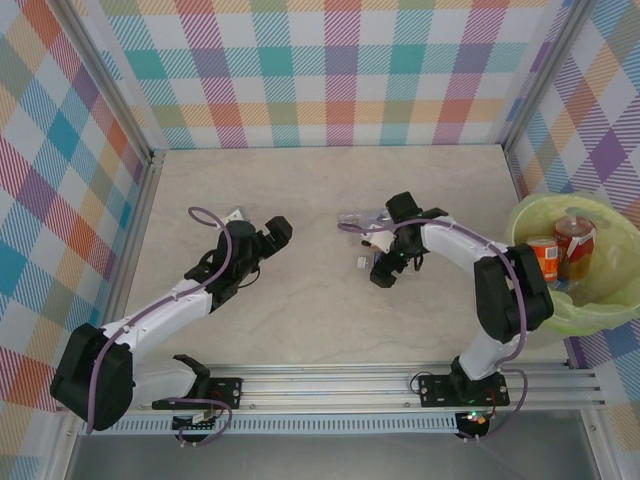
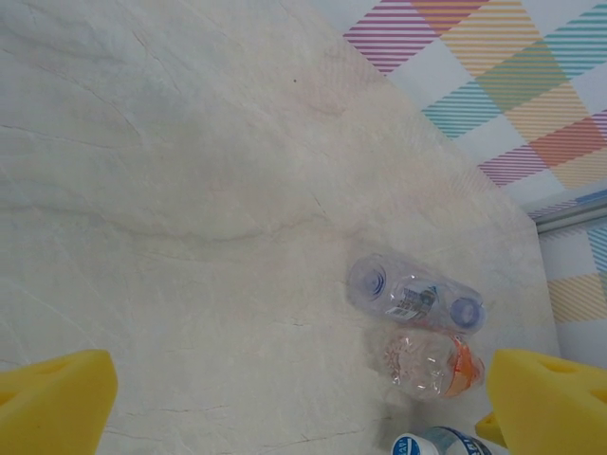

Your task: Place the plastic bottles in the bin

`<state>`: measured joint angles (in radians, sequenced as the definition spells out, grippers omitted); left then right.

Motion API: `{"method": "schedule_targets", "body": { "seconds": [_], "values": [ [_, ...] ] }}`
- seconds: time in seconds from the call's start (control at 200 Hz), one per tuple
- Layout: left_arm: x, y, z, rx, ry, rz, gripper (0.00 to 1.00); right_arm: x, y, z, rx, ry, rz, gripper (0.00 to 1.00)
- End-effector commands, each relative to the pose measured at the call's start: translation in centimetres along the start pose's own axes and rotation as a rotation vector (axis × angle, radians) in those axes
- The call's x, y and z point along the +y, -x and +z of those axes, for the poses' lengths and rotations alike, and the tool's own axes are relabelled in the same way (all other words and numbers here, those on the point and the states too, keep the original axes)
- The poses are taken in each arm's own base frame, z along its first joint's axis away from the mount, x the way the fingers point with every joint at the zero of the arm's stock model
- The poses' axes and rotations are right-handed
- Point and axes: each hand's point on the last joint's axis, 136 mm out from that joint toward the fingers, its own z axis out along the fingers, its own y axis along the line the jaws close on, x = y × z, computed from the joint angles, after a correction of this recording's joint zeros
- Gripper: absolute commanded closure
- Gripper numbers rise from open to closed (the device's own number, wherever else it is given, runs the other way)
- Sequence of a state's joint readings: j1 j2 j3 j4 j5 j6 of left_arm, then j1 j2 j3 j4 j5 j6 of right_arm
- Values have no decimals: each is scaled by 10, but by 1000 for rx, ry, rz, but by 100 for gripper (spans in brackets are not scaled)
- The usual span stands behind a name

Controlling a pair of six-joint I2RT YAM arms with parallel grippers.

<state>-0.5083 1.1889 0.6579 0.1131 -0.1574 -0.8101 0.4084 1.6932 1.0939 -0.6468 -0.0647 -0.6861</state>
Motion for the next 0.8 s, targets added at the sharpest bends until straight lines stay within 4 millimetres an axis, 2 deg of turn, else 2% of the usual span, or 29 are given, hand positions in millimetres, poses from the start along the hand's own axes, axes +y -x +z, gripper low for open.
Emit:
{"method": "schedule_targets", "body": {
  "seconds": [0.0,0.195,0.39,0.495,0.67,0.795],
  "values": [
    [4,1,0,2,9,23,0,-5,-3,10,58,-23,-63,0],
    [3,-2,8,25,5,40,0,-6,-9,28,116,-61,-108,3],
    [-10,-8,20,101,-11,72,0,-6,-14,32,116,-83,-130,17],
    [-11,-12,25,121,-16,68,0,-4,-7,25,80,-95,-128,24],
    [-14,-18,30,153,-24,74,0,1,9,2,-18,-118,-107,33],
    [-13,-20,34,174,-11,79,0,3,24,-25,-108,-145,-68,37]
  ]
}}
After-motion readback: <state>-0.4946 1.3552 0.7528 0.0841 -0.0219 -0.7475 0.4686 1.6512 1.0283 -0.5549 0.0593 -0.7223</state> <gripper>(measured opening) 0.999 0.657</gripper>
